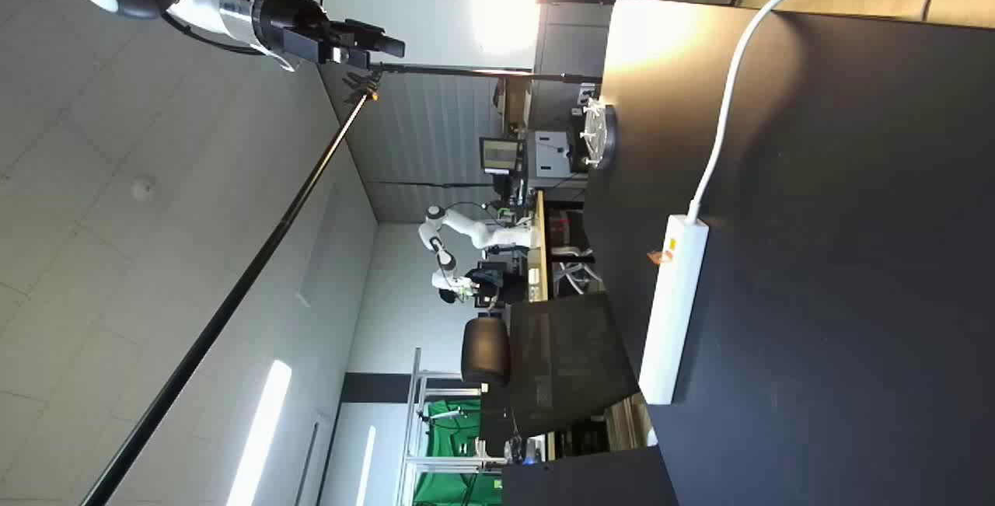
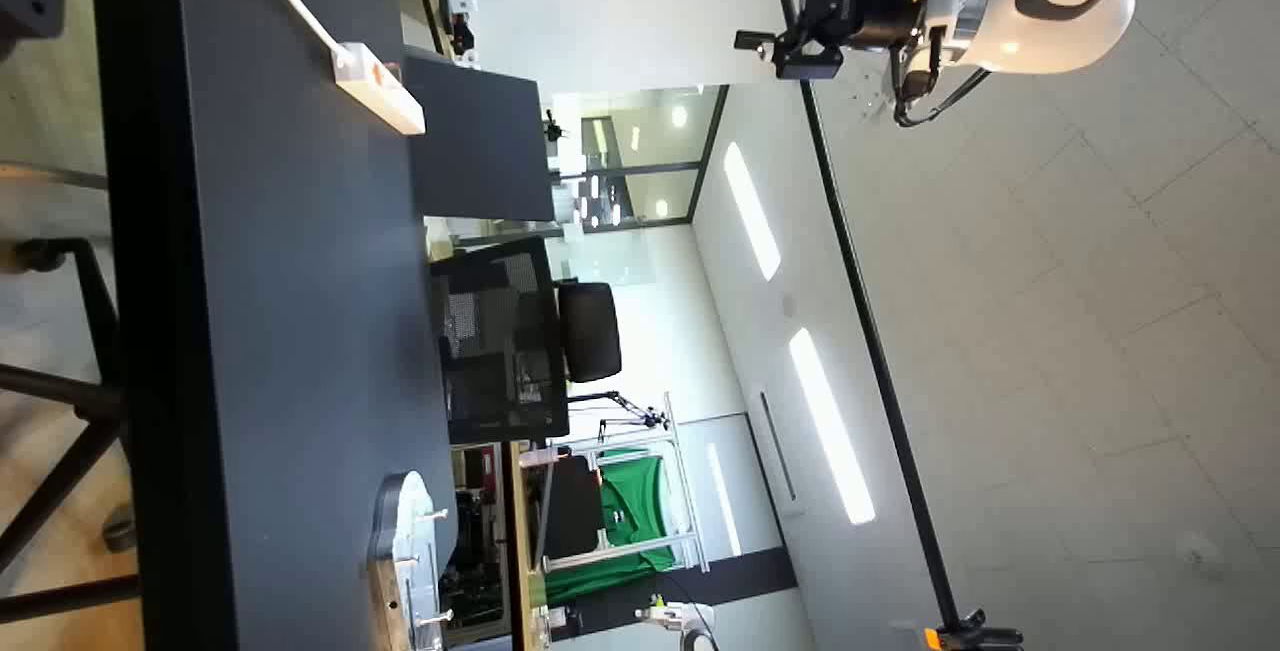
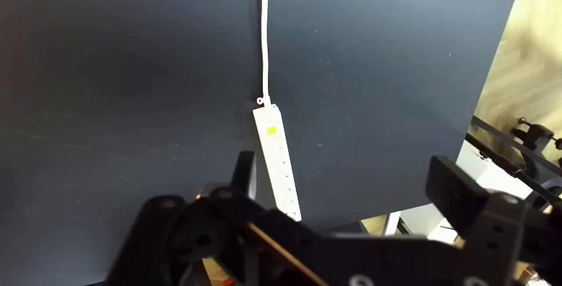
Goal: Push down on the button on the adaptor.
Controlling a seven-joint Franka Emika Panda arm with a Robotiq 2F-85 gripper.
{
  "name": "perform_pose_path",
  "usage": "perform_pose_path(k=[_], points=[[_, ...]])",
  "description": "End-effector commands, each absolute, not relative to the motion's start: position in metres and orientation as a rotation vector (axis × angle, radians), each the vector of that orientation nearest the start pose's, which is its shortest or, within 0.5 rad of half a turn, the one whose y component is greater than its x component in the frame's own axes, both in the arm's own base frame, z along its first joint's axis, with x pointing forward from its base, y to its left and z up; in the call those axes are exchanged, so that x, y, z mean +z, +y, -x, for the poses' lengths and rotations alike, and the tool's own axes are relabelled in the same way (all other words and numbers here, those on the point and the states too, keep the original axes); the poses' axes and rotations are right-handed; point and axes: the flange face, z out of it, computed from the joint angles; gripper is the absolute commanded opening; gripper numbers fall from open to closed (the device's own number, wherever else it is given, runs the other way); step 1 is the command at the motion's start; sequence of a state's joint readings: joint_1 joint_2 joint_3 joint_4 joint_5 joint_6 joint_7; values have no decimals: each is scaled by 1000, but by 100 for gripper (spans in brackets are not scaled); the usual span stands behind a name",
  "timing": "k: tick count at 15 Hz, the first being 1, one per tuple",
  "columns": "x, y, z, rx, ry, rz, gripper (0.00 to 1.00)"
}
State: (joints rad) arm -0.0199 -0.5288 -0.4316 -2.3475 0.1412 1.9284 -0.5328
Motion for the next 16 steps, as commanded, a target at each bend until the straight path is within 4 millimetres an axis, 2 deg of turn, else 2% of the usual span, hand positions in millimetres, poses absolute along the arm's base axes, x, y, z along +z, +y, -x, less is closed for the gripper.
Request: perform_pose_path(k=[1, 13, 16], points=[[519, -188, -368, -304, -117, 2842, 100], [519, -188, -368, -307, -116, 2843, 100], [500, -178, -397, -356, -209, 2914, 100]])
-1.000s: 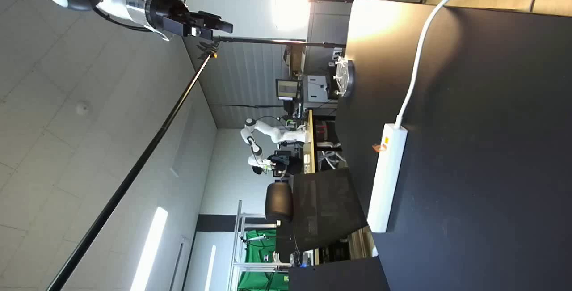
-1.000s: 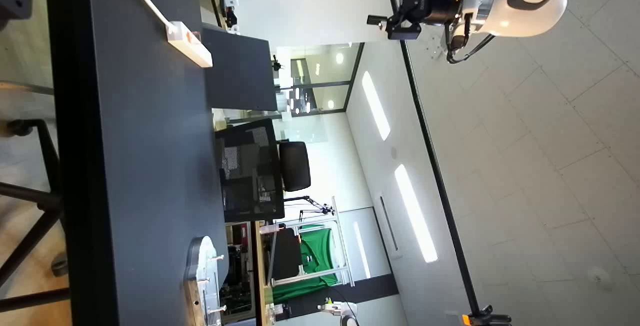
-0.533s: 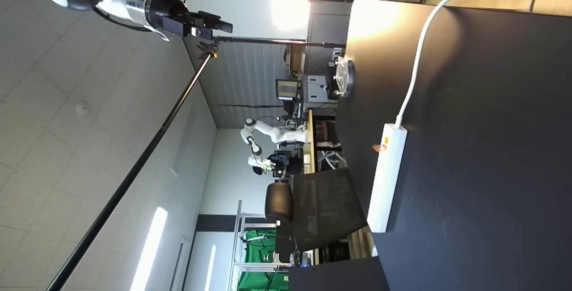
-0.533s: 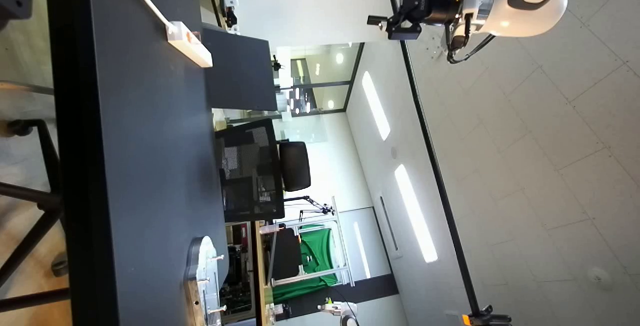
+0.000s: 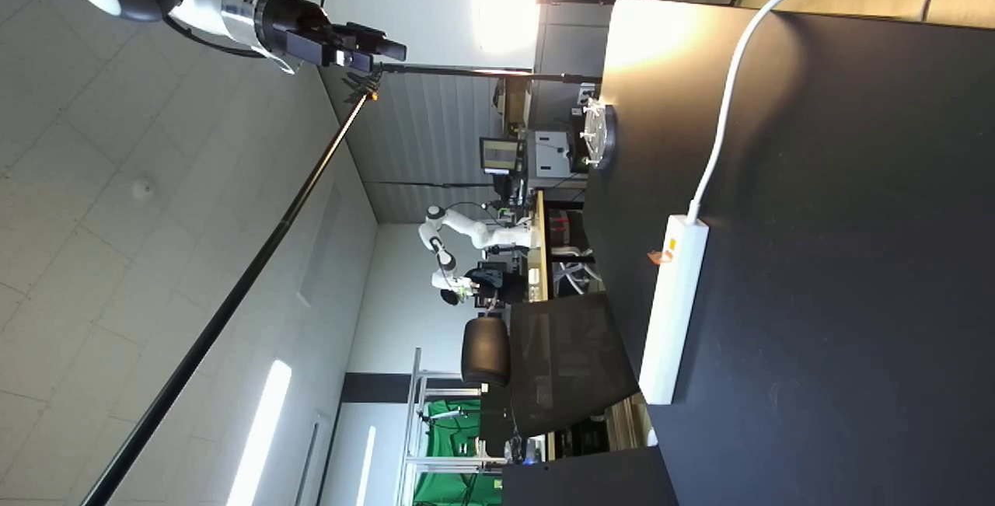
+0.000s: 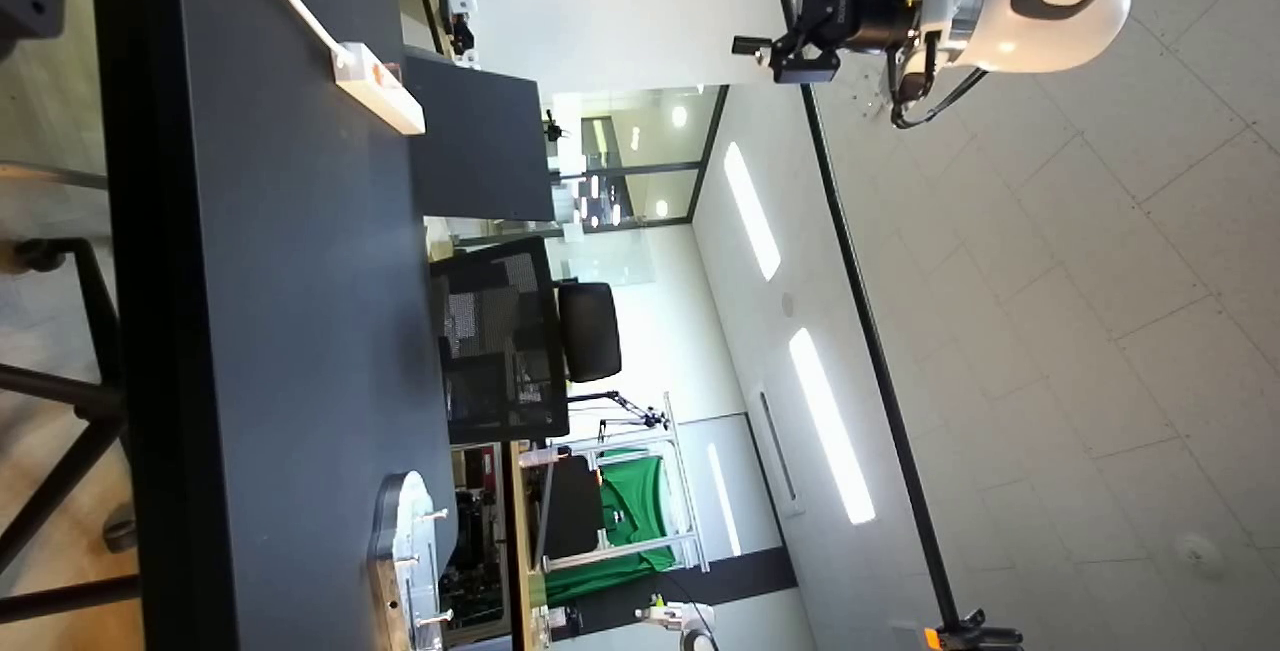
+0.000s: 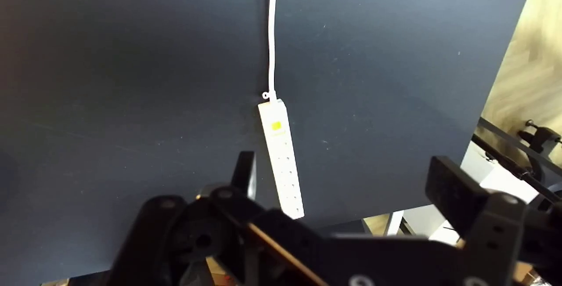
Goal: Push down on the button on the adaptor.
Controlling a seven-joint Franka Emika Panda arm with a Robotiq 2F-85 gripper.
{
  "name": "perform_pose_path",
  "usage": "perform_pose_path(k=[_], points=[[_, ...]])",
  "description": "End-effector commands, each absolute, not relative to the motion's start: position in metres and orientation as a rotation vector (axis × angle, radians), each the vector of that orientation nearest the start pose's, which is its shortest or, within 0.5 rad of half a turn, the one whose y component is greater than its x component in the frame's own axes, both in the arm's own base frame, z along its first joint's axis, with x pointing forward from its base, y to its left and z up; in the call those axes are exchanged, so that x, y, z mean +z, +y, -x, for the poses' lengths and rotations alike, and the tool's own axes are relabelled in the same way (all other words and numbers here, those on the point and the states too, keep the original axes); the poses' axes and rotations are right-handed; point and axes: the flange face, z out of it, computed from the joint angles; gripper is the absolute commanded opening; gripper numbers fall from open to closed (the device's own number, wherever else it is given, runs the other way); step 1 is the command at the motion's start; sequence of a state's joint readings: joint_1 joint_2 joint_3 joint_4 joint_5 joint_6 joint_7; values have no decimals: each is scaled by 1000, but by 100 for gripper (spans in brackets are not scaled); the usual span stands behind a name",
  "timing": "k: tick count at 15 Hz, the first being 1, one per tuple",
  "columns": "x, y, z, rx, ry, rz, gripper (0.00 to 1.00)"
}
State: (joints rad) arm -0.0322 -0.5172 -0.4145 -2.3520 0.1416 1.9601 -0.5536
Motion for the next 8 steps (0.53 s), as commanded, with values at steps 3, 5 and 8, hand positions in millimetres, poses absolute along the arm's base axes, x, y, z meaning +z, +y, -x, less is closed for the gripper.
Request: perform_pose_path(k=[3, 5, 8], points=[[470, -159, -434, -400, -303, 2971, 100], [441, -144, -460, -403, -366, 3004, 75], [401, -127, -495, -407, -431, 3062, 60]])
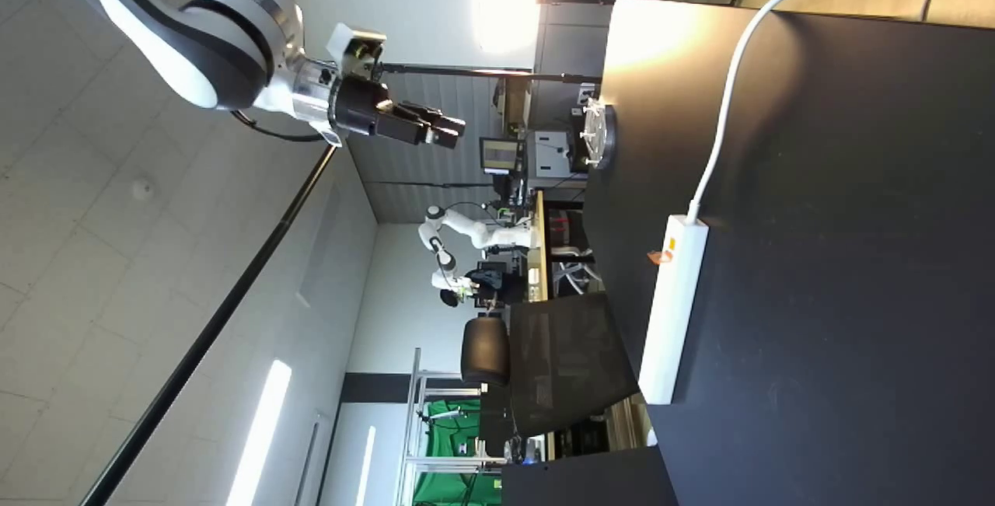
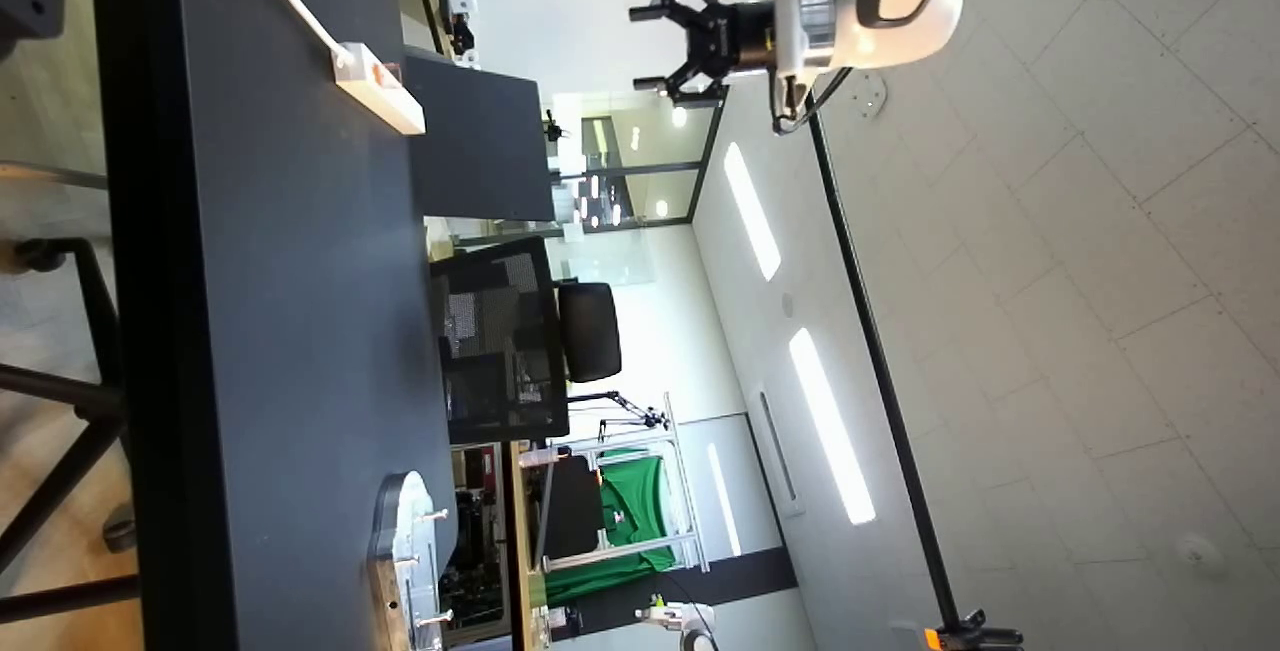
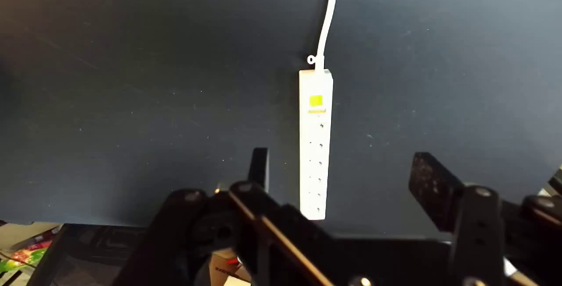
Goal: Push down on the button on the adaptor.
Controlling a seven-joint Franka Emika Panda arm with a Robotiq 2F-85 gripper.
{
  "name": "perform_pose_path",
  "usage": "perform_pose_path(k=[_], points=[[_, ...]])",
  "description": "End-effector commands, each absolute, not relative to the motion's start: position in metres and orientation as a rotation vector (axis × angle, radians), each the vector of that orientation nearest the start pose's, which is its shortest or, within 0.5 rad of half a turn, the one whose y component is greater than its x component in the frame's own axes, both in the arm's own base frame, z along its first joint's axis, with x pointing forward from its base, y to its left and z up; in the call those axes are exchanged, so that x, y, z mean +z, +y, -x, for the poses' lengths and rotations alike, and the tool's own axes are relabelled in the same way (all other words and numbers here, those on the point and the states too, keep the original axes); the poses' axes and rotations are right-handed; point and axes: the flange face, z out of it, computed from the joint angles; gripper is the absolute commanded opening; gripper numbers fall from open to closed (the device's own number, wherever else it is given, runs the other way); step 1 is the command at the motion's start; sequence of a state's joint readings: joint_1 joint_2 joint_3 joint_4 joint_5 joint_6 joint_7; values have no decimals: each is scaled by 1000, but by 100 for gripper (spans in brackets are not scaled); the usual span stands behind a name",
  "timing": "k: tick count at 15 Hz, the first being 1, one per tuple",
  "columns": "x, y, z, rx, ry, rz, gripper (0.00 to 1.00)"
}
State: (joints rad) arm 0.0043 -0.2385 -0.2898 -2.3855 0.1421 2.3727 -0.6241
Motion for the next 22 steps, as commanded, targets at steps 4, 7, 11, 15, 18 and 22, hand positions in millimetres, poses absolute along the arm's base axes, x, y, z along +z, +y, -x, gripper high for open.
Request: perform_pose_path(k=[4, 7, 11, 15, 18, 22], points=[[356, -110, -526, -356, -450, 3114, 32], [348, -105, -512, -340, -484, 3088, 37], [355, -109, -511, -359, -476, 3090, 27], [356, -109, -511, -362, -477, 3090, 27], [356, -109, -511, -362, -478, 3089, 27], [356, -109, -511, -362, -478, 3090, 27]])
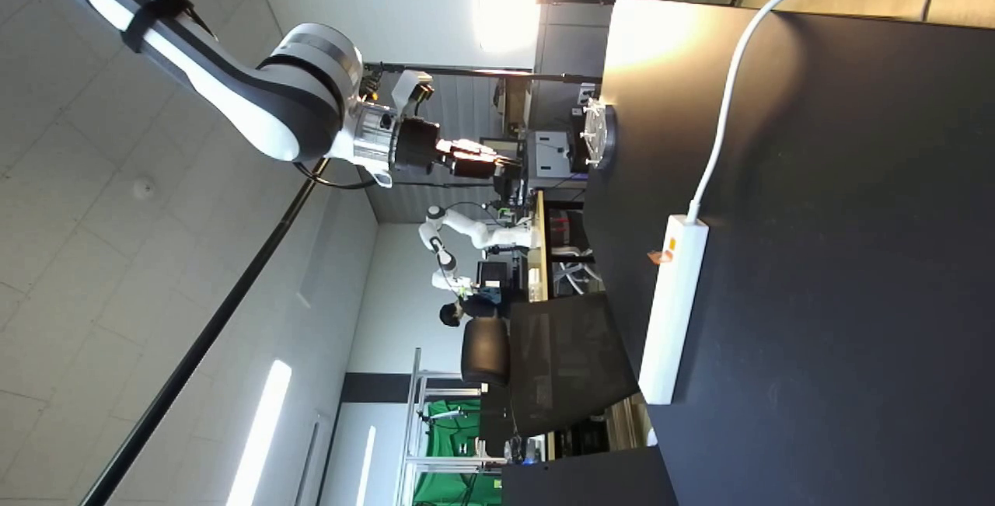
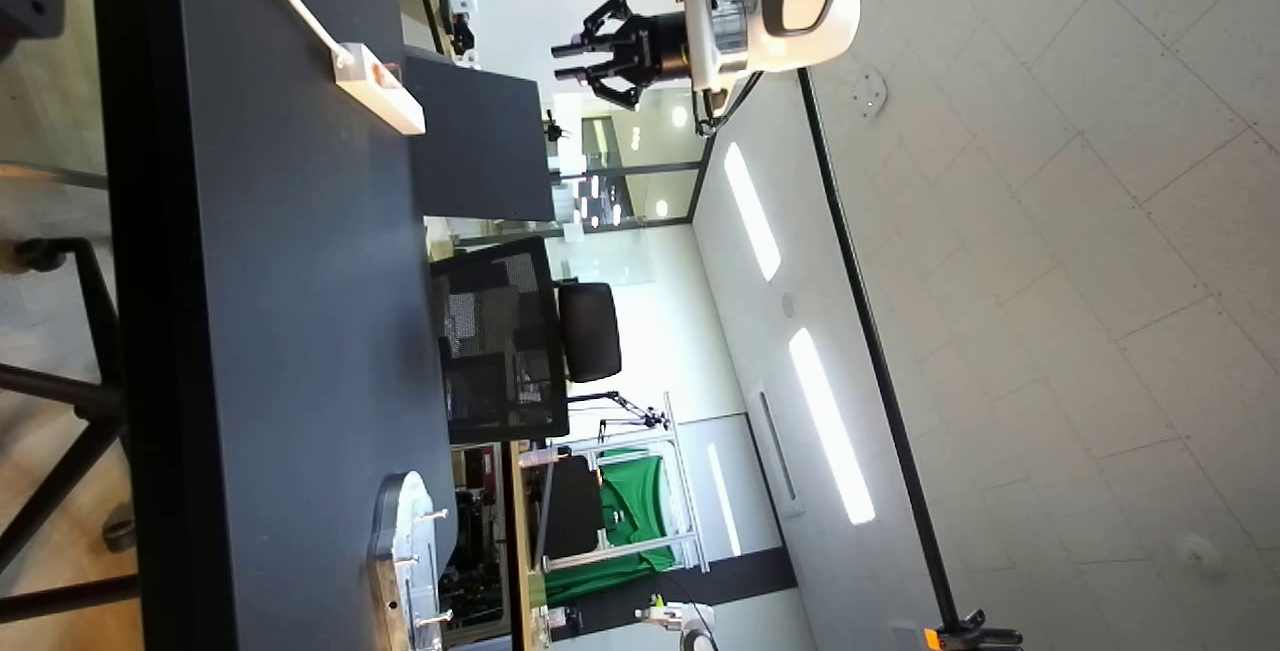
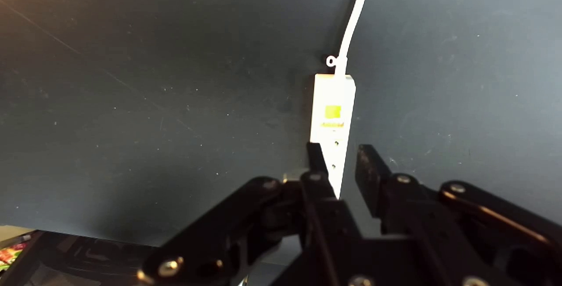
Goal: Push down on the button on the adaptor.
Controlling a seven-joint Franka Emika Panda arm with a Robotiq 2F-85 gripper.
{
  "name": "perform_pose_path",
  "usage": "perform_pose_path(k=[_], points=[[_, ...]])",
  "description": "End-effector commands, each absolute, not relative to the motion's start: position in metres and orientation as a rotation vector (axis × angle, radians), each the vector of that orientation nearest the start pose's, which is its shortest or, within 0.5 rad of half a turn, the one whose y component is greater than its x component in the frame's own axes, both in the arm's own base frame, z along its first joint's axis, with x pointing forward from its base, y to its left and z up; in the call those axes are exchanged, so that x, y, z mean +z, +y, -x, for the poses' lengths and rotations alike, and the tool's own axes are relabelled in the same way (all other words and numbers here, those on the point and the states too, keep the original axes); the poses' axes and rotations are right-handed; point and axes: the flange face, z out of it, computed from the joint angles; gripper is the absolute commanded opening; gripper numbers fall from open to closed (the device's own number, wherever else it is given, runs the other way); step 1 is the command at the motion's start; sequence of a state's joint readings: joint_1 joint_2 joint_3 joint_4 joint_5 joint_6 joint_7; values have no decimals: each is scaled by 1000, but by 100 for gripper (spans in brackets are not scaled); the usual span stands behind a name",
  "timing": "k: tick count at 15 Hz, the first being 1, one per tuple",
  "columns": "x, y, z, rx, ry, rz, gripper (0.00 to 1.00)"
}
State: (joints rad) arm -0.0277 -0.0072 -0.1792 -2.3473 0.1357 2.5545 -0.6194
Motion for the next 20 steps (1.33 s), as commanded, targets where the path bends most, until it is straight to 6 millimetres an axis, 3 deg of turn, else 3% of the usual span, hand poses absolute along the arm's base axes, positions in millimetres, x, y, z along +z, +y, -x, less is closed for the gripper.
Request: perform_pose_path(k=[1, 4, 5, 7, 13, 20], points=[[356, -109, -511, -362, -478, 3090, 27], [356, -109, -511, -362, -478, 3090, 27], [354, -110, -517, -373, -462, 3113, 7], [348, -106, -528, -367, -467, 3111, 0], [317, -79, -551, -332, -555, 3093, 0], [253, -61, -560, -415, -509, 3158, 0]])
